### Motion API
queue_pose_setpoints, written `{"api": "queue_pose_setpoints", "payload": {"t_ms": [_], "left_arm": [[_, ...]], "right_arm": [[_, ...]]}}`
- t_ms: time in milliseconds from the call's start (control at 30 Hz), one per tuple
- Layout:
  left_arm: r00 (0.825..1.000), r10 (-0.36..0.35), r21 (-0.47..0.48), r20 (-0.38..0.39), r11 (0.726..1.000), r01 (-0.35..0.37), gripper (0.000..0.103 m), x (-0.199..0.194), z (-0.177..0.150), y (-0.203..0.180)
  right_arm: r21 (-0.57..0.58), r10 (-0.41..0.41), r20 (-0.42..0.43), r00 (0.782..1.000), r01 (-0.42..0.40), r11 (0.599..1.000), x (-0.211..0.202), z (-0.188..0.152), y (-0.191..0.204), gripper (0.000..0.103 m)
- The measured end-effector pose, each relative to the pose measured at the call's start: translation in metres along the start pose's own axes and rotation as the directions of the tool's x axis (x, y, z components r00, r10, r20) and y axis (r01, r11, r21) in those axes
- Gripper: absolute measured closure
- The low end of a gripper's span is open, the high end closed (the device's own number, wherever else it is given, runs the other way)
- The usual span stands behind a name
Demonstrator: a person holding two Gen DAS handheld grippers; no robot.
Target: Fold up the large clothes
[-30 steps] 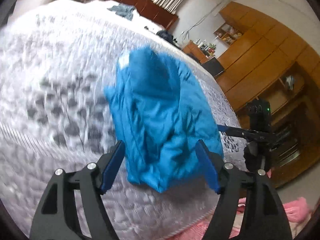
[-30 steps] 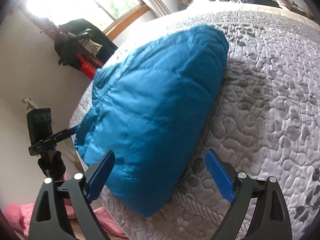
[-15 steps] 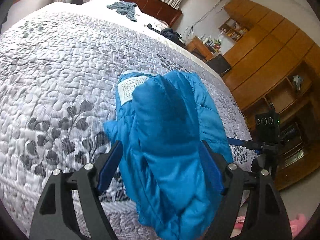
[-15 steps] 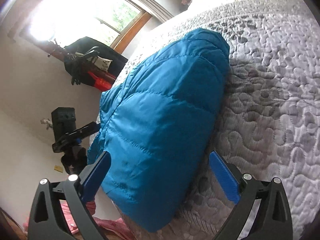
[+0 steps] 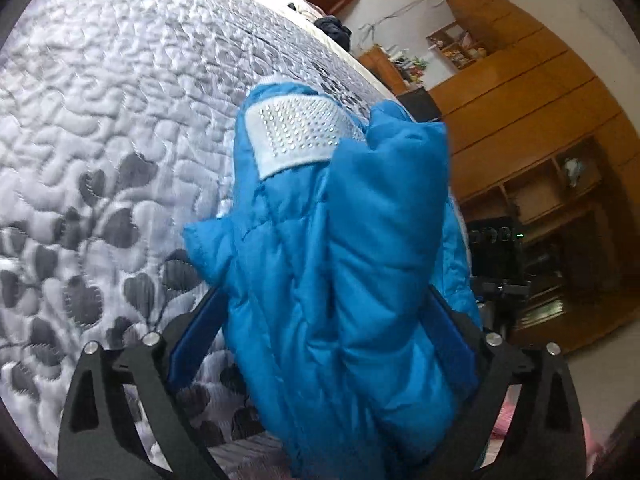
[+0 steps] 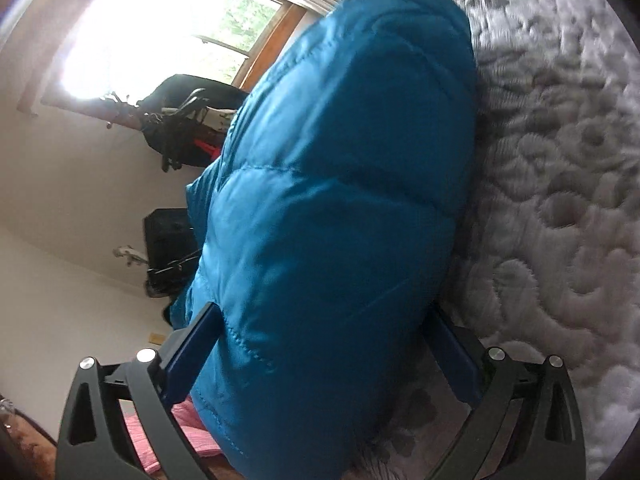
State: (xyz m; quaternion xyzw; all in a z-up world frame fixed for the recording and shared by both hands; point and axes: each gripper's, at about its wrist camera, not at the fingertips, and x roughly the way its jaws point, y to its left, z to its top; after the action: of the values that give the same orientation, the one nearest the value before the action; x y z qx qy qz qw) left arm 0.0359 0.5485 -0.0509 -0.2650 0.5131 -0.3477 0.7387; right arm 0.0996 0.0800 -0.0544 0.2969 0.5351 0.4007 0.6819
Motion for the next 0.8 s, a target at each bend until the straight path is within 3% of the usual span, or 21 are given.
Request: {"api": "queue_pose_setpoints", "payload": {"t_ms": [133,400,467,533,633,800], "left_arm": [[0.995,-0.096,-0.017,-0.024,0.995,0.096,0.002,0.013,0.001,0.01],[0.991,-0.136,0.003,-0.006,0.991,0.136,0.003,0.032,-0.001,0.004],[0.992,-0.125,0.031,0.001,0.992,0.125,0.008,0.035,-0.004,-0.003],[0.988,-0.156,0.022,0.004,0.987,0.156,0.023,0.037,-0.005,-0.005],[0.986,-0.169,0.027,0.01,0.985,0.169,0.03,0.041,-0.004,-0.009],[0.982,-0.19,0.034,0.004,0.981,0.19,0.039,0.06,0.002,-0.03]], "right_arm": [[-0.018,0.015,-0.001,1.0,-0.015,1.0,0.007,0.0,0.0,0.003],[-0.038,-0.019,0.002,1.0,0.019,0.999,0.023,0.001,0.009,0.003],[-0.057,-0.04,0.013,0.999,0.041,0.998,0.027,-0.002,0.02,0.007],[-0.067,-0.052,0.025,0.998,0.054,0.996,0.023,-0.004,0.027,0.018],[-0.086,-0.054,0.043,0.998,0.057,0.995,0.019,-0.009,0.036,0.029],[-0.118,-0.074,0.076,0.994,0.083,0.99,0.004,-0.016,0.048,0.037]]}}
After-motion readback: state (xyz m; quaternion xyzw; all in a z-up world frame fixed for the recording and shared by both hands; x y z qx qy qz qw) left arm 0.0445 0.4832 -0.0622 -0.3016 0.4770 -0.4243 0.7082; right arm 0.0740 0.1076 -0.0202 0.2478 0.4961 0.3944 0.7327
